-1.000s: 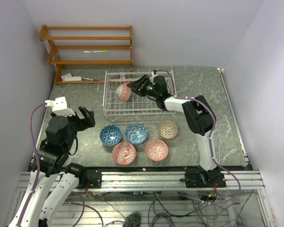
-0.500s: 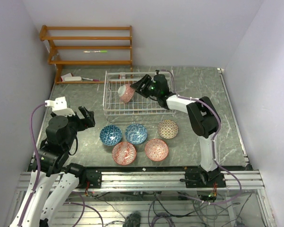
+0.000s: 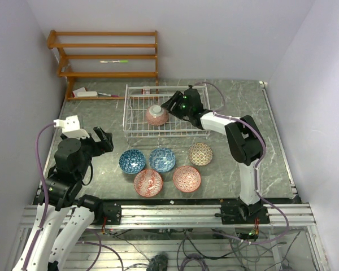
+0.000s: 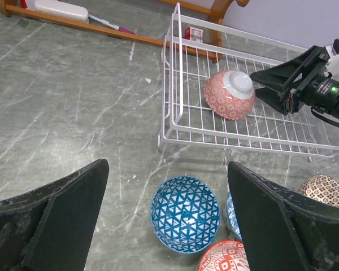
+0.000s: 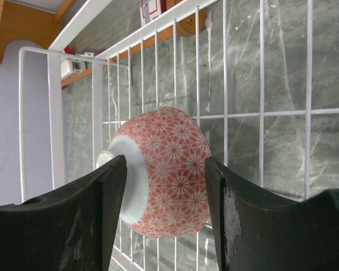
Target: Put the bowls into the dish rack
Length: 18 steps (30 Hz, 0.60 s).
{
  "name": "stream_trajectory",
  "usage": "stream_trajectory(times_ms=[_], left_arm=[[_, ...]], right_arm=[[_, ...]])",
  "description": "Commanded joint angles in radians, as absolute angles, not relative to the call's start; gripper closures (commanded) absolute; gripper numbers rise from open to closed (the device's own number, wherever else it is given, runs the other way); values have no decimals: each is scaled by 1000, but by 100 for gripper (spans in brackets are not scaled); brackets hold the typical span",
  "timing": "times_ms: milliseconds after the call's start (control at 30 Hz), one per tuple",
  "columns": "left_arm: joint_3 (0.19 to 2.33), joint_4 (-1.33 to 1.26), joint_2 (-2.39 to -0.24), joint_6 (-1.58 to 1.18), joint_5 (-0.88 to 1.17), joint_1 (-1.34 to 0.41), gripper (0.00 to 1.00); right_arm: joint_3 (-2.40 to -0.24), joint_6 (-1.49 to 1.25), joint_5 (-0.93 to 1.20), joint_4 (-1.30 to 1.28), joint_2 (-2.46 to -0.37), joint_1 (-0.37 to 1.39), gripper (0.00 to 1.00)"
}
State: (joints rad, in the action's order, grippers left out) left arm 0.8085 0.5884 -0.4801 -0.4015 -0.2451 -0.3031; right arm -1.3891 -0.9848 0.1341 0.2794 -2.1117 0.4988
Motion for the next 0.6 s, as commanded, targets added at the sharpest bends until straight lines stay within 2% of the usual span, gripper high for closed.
stream_trajectory(times_ms=[0, 167, 367, 567], left_arm=[[804, 560, -480, -403, -222, -290, 3], [804, 555, -487, -402, -212, -286, 2], [803, 549, -497, -399, -197, -274, 2], [803, 551, -502, -397, -192, -268, 2]], right_arm=[[-1405, -927, 86, 241, -2061, 498, 43], [-1427, -819, 13, 138, -1989, 497, 42], [-1544, -621, -98, -88, -1956, 552, 32], [-1619, -444, -202, -267, -1948, 631, 31]])
